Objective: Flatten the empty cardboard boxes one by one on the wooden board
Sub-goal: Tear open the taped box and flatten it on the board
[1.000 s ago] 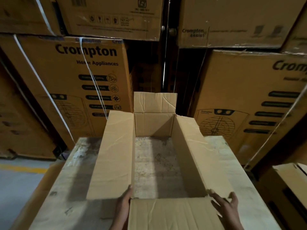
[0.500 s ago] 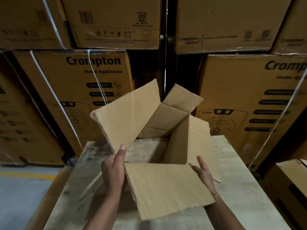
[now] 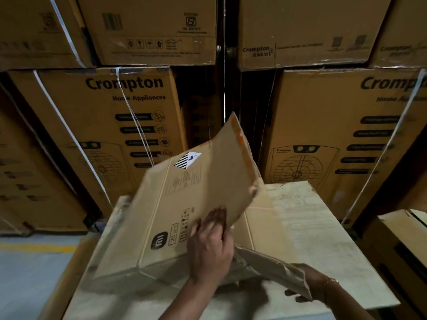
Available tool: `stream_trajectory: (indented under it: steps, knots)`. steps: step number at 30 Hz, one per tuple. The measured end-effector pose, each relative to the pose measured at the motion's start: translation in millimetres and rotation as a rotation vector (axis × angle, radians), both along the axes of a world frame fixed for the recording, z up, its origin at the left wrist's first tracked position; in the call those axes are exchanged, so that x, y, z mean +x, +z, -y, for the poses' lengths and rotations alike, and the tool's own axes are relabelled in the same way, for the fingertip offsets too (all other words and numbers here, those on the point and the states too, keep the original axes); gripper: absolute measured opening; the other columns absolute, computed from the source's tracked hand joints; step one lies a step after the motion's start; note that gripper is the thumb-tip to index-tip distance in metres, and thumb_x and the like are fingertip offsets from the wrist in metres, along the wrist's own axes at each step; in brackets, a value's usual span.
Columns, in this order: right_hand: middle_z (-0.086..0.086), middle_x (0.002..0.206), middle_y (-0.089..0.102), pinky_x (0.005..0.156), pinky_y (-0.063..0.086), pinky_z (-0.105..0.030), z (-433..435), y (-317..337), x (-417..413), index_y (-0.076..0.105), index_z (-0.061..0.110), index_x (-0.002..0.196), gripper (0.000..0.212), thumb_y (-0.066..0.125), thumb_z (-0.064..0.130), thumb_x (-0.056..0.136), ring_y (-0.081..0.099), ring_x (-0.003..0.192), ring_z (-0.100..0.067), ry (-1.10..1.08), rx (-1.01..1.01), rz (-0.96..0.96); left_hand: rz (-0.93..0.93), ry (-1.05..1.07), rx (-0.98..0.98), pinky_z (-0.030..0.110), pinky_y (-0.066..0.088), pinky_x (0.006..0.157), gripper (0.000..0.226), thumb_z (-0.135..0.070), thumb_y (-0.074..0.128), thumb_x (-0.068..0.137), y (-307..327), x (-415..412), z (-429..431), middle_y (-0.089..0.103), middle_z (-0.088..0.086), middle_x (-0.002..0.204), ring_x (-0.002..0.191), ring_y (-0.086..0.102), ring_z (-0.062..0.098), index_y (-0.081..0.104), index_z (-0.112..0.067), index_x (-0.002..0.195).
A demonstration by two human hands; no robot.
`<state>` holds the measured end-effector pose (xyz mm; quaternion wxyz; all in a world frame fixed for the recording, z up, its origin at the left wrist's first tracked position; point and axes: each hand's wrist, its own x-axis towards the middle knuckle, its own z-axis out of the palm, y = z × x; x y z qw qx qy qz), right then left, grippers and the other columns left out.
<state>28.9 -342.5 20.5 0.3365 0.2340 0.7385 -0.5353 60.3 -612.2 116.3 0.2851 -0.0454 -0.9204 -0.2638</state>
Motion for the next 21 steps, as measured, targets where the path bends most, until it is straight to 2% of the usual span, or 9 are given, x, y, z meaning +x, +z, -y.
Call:
stream_trajectory:
  steps: [2,4,6,9,12,14,16,19,21]
  knots:
    - [-0.013,0.105,0.066,0.091,0.053,-0.050,-15,6,-5,0.063,0.004,0.123,0.036,0.062,0.024,0.093,0.065,0.096,-0.033,0.016,0.152,-0.099,0.107,-0.044,-0.090,0.043,0.040,0.106,0.048,-0.036,0.050,0.090,-10,-4,-21,0.065,-0.004,0.131,0.125,0.058,0.013,0.064,-0.017,0.131]
    - [-0.007,0.107,0.070,0.094,0.051,-0.049,-24,33,-8,0.063,0.011,0.123,0.041,0.059,0.040,0.095,0.067,0.098,-0.027,-0.086,0.139,-0.281,0.195,-0.093,-0.143,0.044,0.030,0.110,0.051,-0.039,0.047,0.088,-22,-7,-38,0.062,-0.006,0.136,0.131,0.053,0.013,0.063,-0.019,0.132]
    - [-0.005,0.109,0.074,0.096,0.049,-0.048,-19,71,-2,0.063,0.021,0.119,0.049,0.046,0.059,0.095,0.070,0.101,-0.027,-0.206,-0.098,-0.405,0.253,-0.133,-0.203,0.047,0.025,0.111,0.053,-0.041,0.048,0.087,-32,-7,-50,0.061,-0.006,0.137,0.133,0.052,0.014,0.063,-0.019,0.132]
    - [-0.014,0.111,0.071,0.100,0.048,-0.051,0,119,9,0.060,0.024,0.119,0.046,0.040,0.059,0.097,0.070,0.105,-0.031,-0.218,-0.317,-0.466,0.289,-0.160,-0.250,0.048,0.023,0.110,0.054,-0.045,0.047,0.088,-40,-7,-63,0.061,-0.006,0.137,0.134,0.051,0.014,0.062,-0.020,0.133]
    - [-0.014,0.109,0.067,0.092,0.056,-0.048,17,127,11,0.061,0.018,0.114,0.032,0.053,0.044,0.097,0.070,0.097,-0.033,-0.282,-0.197,-0.501,0.324,-0.232,-0.301,0.043,0.022,0.116,0.061,-0.057,0.044,0.090,-40,-6,-66,0.053,-0.008,0.146,0.140,0.041,0.012,0.055,-0.024,0.140]
    - [-0.019,0.111,0.066,0.085,0.058,-0.046,17,125,12,0.065,0.010,0.109,0.023,0.059,0.028,0.095,0.068,0.093,-0.034,-0.375,-0.122,-0.514,0.363,-0.307,-0.353,0.044,0.009,0.122,0.078,-0.073,0.036,0.088,-36,-4,-52,0.025,-0.011,0.161,0.151,0.016,0.010,0.032,-0.030,0.153]
    - [-0.021,0.108,0.068,0.080,0.058,-0.044,10,123,15,0.069,0.007,0.100,0.016,0.063,0.019,0.092,0.067,0.089,-0.033,-0.400,-0.075,-0.501,0.475,-0.342,-0.440,0.047,-0.004,0.122,0.098,-0.085,0.036,0.077,-29,2,-16,-0.005,-0.015,0.164,0.152,-0.008,0.011,0.007,-0.036,0.157]
    - [-0.018,0.104,0.071,0.083,0.058,-0.046,-2,120,20,0.072,0.006,0.101,0.019,0.066,0.020,0.091,0.068,0.089,-0.031,-0.309,0.016,-0.522,0.546,-0.211,-0.594,0.048,-0.004,0.121,0.113,-0.078,0.056,0.074,-28,14,56,-0.023,-0.010,0.161,0.151,-0.016,0.018,-0.013,-0.039,0.154]
    - [-0.011,0.121,0.068,0.089,0.056,-0.047,-3,118,22,0.063,0.012,0.123,0.038,0.066,0.031,0.091,0.066,0.103,-0.027,-0.111,0.347,-0.619,0.583,-0.173,-0.609,0.043,-0.001,0.121,0.115,-0.067,0.063,0.078,-30,23,90,-0.027,-0.011,0.160,0.150,-0.018,0.018,-0.022,-0.041,0.151]
